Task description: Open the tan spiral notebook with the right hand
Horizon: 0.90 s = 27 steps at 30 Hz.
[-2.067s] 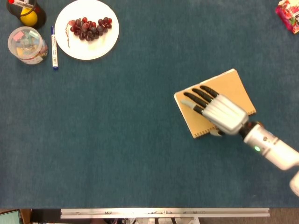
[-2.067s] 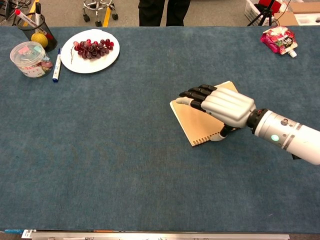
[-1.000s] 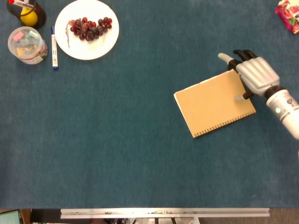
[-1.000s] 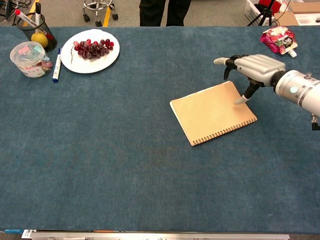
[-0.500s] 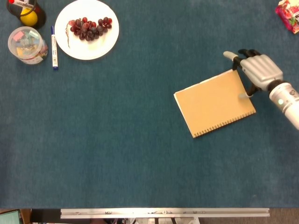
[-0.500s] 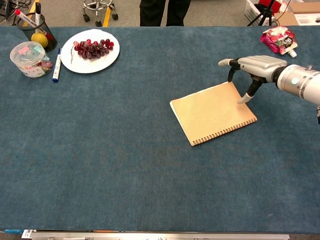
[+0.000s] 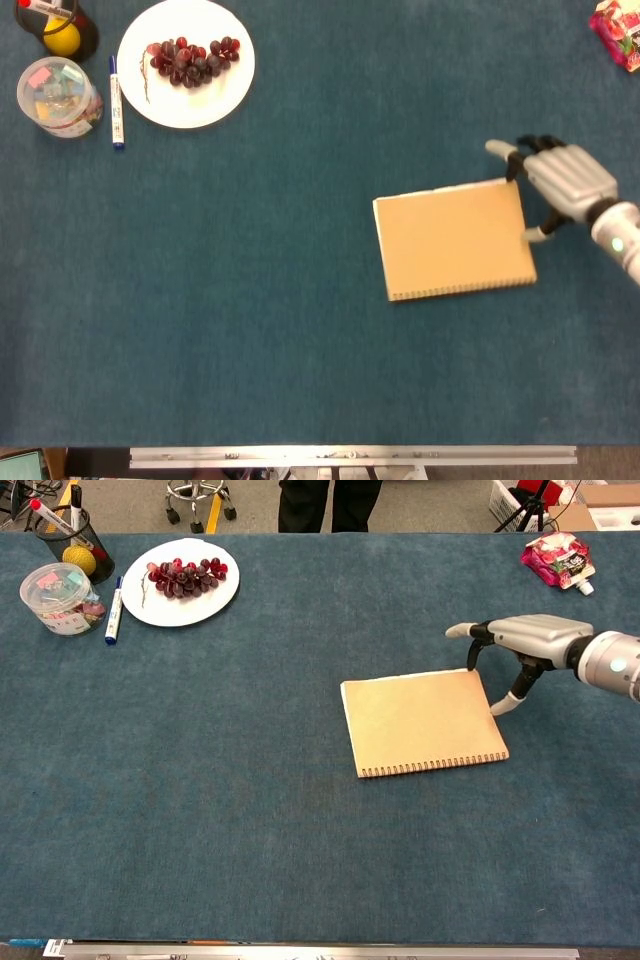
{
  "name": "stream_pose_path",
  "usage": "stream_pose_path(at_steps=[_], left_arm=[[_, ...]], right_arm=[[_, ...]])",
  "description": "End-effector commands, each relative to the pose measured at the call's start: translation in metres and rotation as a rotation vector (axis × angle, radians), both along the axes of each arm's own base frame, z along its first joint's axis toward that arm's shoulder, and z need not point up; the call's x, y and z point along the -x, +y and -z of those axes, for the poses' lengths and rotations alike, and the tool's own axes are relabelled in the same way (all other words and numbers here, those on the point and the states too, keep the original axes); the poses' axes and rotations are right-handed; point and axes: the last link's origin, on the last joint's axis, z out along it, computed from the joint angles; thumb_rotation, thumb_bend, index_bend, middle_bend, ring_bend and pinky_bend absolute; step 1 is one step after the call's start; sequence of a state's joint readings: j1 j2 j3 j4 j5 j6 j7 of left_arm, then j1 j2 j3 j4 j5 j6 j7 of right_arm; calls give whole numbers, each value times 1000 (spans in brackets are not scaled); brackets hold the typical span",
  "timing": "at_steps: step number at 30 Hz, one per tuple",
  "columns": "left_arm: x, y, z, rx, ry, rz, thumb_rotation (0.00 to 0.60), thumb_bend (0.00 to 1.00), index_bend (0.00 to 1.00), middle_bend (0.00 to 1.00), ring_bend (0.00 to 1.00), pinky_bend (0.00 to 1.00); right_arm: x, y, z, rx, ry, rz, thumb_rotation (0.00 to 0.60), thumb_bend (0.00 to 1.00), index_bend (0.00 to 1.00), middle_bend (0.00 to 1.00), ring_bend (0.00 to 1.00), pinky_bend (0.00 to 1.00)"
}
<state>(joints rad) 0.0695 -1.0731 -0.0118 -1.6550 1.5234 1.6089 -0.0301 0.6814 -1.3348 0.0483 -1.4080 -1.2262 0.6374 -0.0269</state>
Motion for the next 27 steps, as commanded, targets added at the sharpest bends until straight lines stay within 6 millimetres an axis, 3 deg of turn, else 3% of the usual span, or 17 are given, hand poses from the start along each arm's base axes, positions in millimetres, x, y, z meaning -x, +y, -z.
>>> stream_pose_path(at_steps=[1,7,13,20,27], left_arm=[[1,0,-1,-1,0,-1,600,408,186,154,117,58],[0,0,-1,-4,-3,4,600,408,186,154,117,58],[-2,0,0,-2,-3,8,600,408,186,154,117,58],[-3,-3,-4,-18,-7,7,600,408,186,154,117,58],[-5,-4,-2,-8,-7,17,600,408,186,154,117,58]], right_arm=[[10,43,-7,-48,-10,1,600,38,0,363,69,92],[8,87,-25,-81,-54,-30,600,38,0,365,70,92],[-19,86,-41,-28,-112,-140,600,38,0,366,73,92],[-54,72,-25,-61,-118,-286,600,46,0,370,73,92],[-90,73,18,-71,-110,-445,600,72,0,297,73,92]])
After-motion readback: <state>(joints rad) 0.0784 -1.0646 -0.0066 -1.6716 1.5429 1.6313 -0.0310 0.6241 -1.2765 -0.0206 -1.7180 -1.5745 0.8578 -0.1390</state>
